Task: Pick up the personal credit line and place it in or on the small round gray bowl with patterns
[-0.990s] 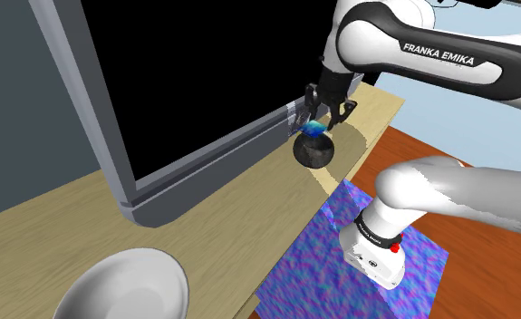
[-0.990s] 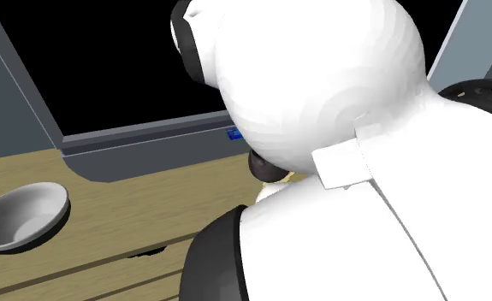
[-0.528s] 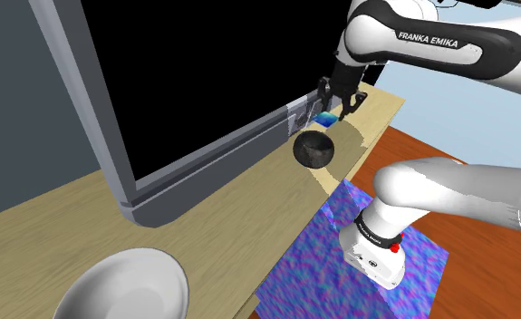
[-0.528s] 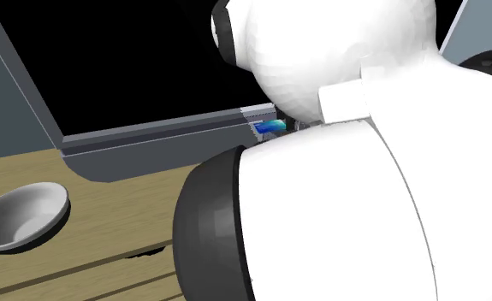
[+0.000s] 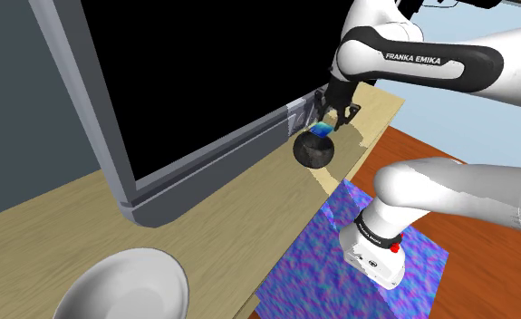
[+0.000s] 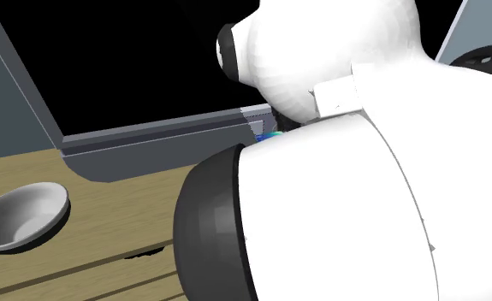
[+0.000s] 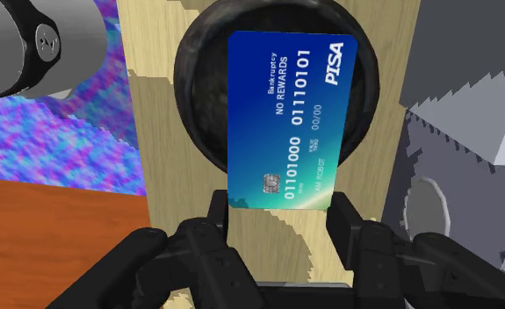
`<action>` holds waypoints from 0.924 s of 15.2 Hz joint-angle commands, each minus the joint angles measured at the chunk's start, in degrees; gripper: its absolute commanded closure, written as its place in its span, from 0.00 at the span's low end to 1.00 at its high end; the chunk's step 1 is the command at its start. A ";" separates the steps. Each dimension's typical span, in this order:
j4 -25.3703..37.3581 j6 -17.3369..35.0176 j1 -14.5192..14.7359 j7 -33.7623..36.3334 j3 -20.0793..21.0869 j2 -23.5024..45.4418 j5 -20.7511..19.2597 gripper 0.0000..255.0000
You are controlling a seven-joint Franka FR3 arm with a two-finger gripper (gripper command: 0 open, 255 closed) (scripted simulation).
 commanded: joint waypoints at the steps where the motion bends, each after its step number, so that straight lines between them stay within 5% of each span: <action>1: -1.59 1.60 0.27 0.24 0.47 0.01 0.42 1.00; 14: -4.77 5.40 0.63 0.62 1.45 0.69 1.22 1.00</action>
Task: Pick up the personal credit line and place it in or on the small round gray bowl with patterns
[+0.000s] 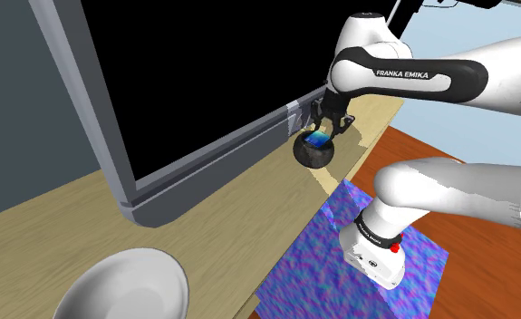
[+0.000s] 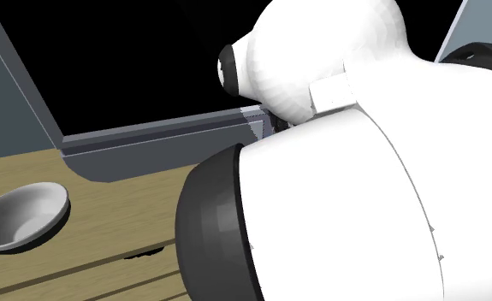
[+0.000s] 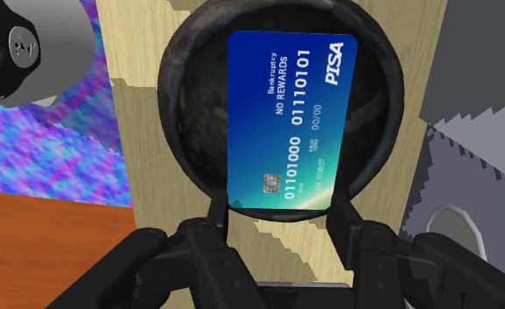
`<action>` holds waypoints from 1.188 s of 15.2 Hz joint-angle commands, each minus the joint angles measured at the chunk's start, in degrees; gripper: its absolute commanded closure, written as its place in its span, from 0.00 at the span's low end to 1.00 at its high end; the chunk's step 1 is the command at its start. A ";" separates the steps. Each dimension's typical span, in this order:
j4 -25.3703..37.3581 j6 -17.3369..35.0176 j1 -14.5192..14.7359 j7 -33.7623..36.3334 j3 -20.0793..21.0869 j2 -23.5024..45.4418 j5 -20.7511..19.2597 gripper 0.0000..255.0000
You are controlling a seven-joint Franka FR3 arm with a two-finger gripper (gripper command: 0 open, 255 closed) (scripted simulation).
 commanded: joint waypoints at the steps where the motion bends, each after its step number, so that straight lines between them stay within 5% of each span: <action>1: 0.00 0.00 0.00 0.00 0.00 0.00 0.00 0.00; 6: 0.00 0.00 0.00 0.00 0.00 0.00 0.00 0.00; 10: 6.77 -7.72 -0.28 0.09 -1.18 -1.02 -1.01 0.00; 18: 6.77 -7.72 -0.27 0.10 -1.19 -1.02 -1.02 0.00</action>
